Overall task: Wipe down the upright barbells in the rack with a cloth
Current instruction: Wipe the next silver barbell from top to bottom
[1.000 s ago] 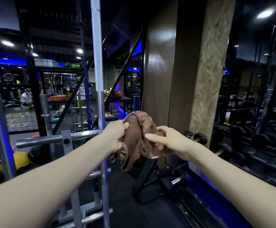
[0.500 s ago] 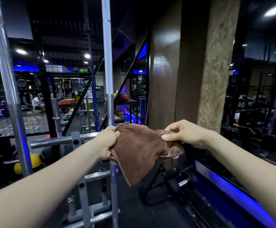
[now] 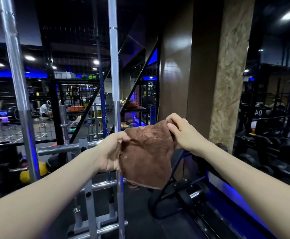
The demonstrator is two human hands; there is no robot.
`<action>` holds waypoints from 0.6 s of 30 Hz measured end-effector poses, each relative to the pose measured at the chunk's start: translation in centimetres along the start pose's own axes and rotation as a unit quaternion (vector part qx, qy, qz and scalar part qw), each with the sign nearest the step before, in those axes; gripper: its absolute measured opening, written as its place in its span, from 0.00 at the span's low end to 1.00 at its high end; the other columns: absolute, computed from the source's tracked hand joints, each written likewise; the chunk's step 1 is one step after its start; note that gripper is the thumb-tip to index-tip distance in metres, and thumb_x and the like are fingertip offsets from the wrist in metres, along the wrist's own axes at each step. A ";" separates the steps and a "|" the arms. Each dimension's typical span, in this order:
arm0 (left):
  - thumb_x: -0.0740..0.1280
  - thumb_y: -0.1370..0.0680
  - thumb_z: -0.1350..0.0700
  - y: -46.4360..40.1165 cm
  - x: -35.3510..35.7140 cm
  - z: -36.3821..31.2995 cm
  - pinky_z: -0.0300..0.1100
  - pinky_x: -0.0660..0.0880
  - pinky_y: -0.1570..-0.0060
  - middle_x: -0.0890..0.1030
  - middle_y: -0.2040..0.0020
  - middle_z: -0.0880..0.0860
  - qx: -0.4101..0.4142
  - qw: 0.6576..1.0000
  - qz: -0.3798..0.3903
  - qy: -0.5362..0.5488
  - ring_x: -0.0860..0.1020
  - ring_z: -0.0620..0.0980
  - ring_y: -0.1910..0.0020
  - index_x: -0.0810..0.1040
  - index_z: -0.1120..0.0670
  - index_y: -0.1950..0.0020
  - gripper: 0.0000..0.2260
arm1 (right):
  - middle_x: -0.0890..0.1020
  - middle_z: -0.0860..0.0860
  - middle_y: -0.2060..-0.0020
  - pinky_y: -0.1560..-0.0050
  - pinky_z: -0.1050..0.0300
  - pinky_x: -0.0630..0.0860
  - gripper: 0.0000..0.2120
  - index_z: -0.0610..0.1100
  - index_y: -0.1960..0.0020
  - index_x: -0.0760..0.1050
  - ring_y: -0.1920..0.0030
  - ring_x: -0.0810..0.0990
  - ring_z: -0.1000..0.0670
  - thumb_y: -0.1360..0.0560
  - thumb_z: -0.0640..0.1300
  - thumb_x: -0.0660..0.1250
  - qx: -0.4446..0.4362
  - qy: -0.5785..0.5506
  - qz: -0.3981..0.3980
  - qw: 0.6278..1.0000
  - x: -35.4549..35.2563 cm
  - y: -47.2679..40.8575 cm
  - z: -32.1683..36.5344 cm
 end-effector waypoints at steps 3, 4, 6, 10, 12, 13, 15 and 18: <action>0.73 0.35 0.48 0.1 1.5 0.3 0.51 0.77 0.52 0.83 0.53 0.57 -0.001 1.000 0.017 -0.004 0.81 0.56 0.52 0.79 0.57 0.49 0.19 | 0.73 0.43 0.50 0.66 0.57 0.73 0.09 0.54 0.50 0.70 0.59 0.73 0.48 0.17 0.47 0.52 0.062 -0.119 -0.004 0.991 0.9 0.4 -0.4; 0.74 0.36 0.50 -0.2 1.8 0.6 0.50 0.78 0.54 0.84 0.55 0.57 0.003 1.000 0.000 0.007 0.82 0.55 0.54 0.80 0.58 0.48 0.20 | 0.75 0.44 0.51 0.63 0.56 0.73 0.08 0.53 0.47 0.70 0.58 0.74 0.49 0.17 0.46 0.53 0.071 -0.140 -0.009 0.988 1.1 0.6 -0.4; 0.73 0.31 0.53 -0.8 2.2 1.0 0.48 0.78 0.59 0.85 0.58 0.57 0.024 0.998 -0.037 0.039 0.82 0.55 0.59 0.79 0.58 0.46 0.16 | 0.76 0.46 0.52 0.62 0.56 0.74 0.08 0.51 0.40 0.68 0.59 0.75 0.50 0.18 0.45 0.57 0.123 -0.216 -0.007 0.969 1.2 0.8 -0.7; 0.69 0.24 0.53 -1.3 2.2 1.3 0.45 0.78 0.74 0.83 0.67 0.57 0.049 0.987 -0.090 0.126 0.82 0.53 0.72 0.78 0.58 0.52 0.08 | 0.78 0.42 0.52 0.66 0.56 0.77 0.25 0.50 0.35 0.66 0.63 0.78 0.50 0.27 0.35 0.70 0.247 -0.397 0.003 0.884 0.8 1.4 -1.5; 0.69 0.24 0.53 -1.2 2.3 1.3 0.46 0.78 0.77 0.83 0.68 0.57 0.054 0.981 -0.101 0.157 0.82 0.53 0.73 0.77 0.58 0.52 0.09 | 0.77 0.39 0.50 0.64 0.59 0.75 0.26 0.44 0.40 0.71 0.62 0.79 0.49 0.32 0.27 0.71 0.236 -0.382 0.010 0.894 1.0 1.7 -1.5; 0.69 0.24 0.53 -1.0 2.4 1.2 0.46 0.78 0.76 0.83 0.68 0.58 0.058 0.980 -0.102 0.163 0.82 0.54 0.73 0.77 0.58 0.52 0.09 | 0.76 0.41 0.51 0.62 0.60 0.74 0.23 0.42 0.44 0.74 0.60 0.77 0.49 0.34 0.25 0.72 0.217 -0.336 0.020 0.916 1.2 1.8 -1.4; 0.69 0.24 0.53 -0.9 2.3 1.1 0.48 0.80 0.72 0.84 0.66 0.58 0.066 0.979 -0.100 0.167 0.82 0.55 0.69 0.77 0.59 0.48 0.11 | 0.77 0.44 0.56 0.56 0.57 0.77 0.14 0.38 0.53 0.79 0.58 0.77 0.51 0.35 0.26 0.74 0.146 -0.160 0.058 0.975 1.6 1.8 -1.2; 0.69 0.24 0.53 -0.5 1.7 0.9 0.48 0.80 0.66 0.84 0.66 0.57 0.072 0.983 -0.096 0.136 0.82 0.55 0.65 0.78 0.59 0.47 0.11 | 0.79 0.50 0.65 0.59 0.63 0.75 0.09 0.44 0.64 0.80 0.62 0.78 0.51 0.30 0.32 0.68 0.015 0.145 0.096 0.985 1.4 1.2 -0.1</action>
Point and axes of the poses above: each hand's wrist, its own y-axis away from the middle knuckle, its own x-axis out of the palm, z = x × y, the point moved 3 cm from there along -y, towards the middle knuckle
